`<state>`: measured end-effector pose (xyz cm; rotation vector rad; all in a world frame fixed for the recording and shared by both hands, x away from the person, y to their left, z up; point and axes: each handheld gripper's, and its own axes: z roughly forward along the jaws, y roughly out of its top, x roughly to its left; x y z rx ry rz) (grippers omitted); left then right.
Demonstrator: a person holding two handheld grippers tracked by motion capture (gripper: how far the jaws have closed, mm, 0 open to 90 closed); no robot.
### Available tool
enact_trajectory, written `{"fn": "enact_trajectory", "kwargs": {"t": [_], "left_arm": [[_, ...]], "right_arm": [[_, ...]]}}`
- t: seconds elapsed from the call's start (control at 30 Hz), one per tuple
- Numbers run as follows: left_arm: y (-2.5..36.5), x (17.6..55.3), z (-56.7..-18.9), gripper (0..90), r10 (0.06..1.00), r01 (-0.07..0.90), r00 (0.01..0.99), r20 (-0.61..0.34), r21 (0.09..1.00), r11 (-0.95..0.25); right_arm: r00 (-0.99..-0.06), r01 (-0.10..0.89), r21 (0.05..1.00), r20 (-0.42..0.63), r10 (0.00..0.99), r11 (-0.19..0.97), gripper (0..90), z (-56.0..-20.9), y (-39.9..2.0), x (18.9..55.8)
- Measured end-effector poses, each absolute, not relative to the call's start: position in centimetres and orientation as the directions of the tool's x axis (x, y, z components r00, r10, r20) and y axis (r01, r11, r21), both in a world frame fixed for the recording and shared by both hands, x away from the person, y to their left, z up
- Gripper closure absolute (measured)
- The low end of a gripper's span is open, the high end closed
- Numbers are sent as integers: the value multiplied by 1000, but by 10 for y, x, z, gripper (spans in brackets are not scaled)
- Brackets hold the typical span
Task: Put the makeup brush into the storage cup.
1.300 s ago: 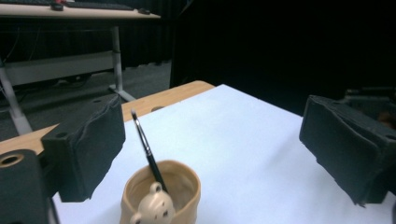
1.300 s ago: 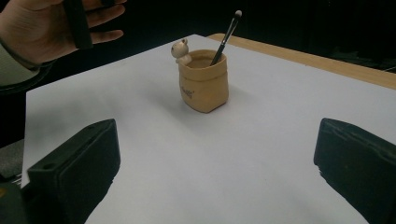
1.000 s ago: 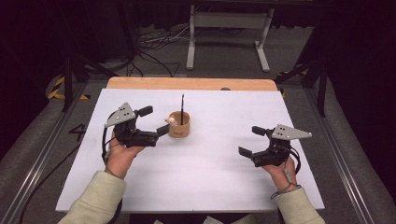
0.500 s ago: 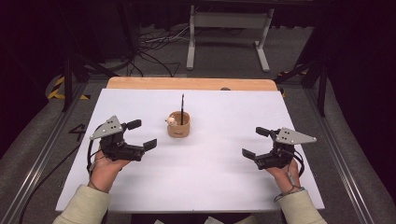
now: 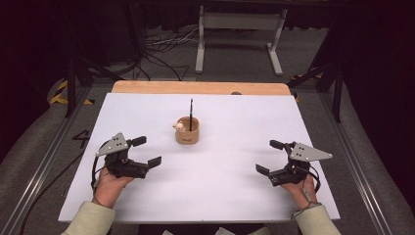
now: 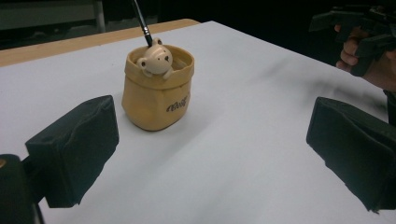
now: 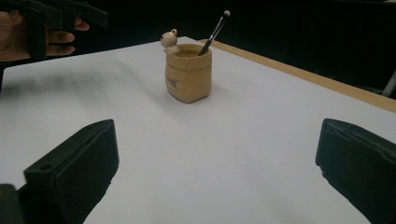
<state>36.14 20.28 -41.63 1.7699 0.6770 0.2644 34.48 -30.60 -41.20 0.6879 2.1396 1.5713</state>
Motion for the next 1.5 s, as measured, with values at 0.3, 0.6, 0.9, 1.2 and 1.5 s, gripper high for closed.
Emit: {"fn": "enact_trajectory", "kwargs": {"t": [0.3, 0.6, 0.9, 1.2, 1.5], "left_arm": [[205, 356, -435, 27, 546, 318, 818, -181, 933, -168], [208, 353, -447, 25, 555, 331, 809, -192, 930, -161], [207, 353, -456, 12, 541, 362, 814, -213, 913, -186], [206, 352, -456, 8, 545, 356, 815, -197, 913, -202], [206, 352, -455, 7, 536, 356, 818, -206, 914, -193]], "right_arm": [[-806, 161, 955, -17, 591, 247, 0, -422, -309, 341], [-810, 179, 948, -10, 586, 263, 0, -431, -307, 340], [-814, 210, 935, 5, 581, 286, 0, -441, -303, 341], [-814, 219, 929, 6, 581, 298, 0, -443, -301, 341], [-815, 219, 931, 10, 579, 292, 0, -443, -301, 341]]}}
